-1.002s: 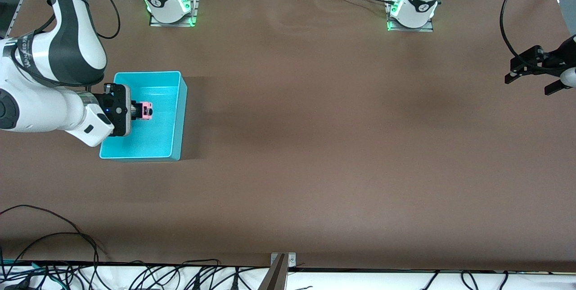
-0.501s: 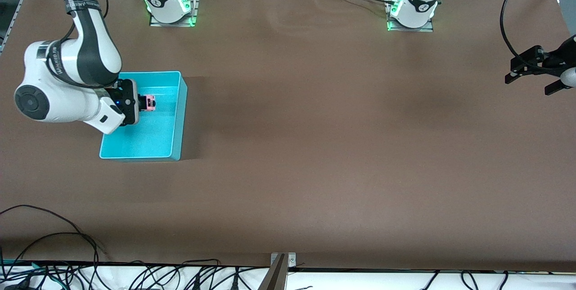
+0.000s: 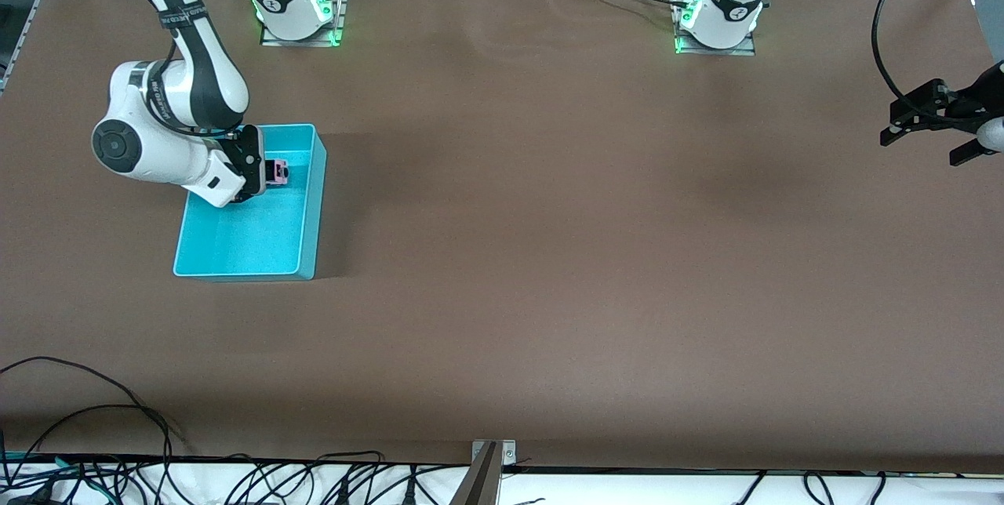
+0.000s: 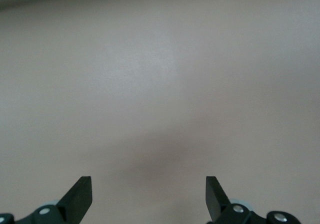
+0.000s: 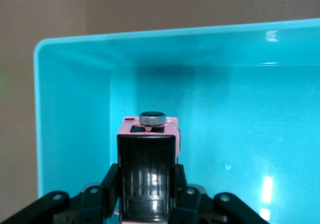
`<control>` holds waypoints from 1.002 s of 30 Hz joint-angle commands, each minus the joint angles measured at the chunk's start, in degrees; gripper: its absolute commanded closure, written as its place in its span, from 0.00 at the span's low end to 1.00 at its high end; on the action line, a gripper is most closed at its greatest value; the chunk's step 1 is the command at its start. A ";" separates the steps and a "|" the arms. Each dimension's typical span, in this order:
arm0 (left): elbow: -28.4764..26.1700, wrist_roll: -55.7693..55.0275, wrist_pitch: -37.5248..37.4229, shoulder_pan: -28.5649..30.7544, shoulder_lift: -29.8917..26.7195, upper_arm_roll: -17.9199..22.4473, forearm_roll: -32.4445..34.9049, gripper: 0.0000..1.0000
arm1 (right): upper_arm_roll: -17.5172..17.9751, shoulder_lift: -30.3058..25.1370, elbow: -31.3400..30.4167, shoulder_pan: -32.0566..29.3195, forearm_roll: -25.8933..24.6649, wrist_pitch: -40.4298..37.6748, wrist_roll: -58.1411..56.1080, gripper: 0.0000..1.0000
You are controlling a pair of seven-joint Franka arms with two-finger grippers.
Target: Wind and store pink jeep toy
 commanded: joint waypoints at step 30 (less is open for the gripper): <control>1.26 1.26 -0.31 0.42 0.45 -0.03 -1.09 0.00 | -0.51 -1.47 8.57 0.29 1.12 -4.12 -1.24 0.00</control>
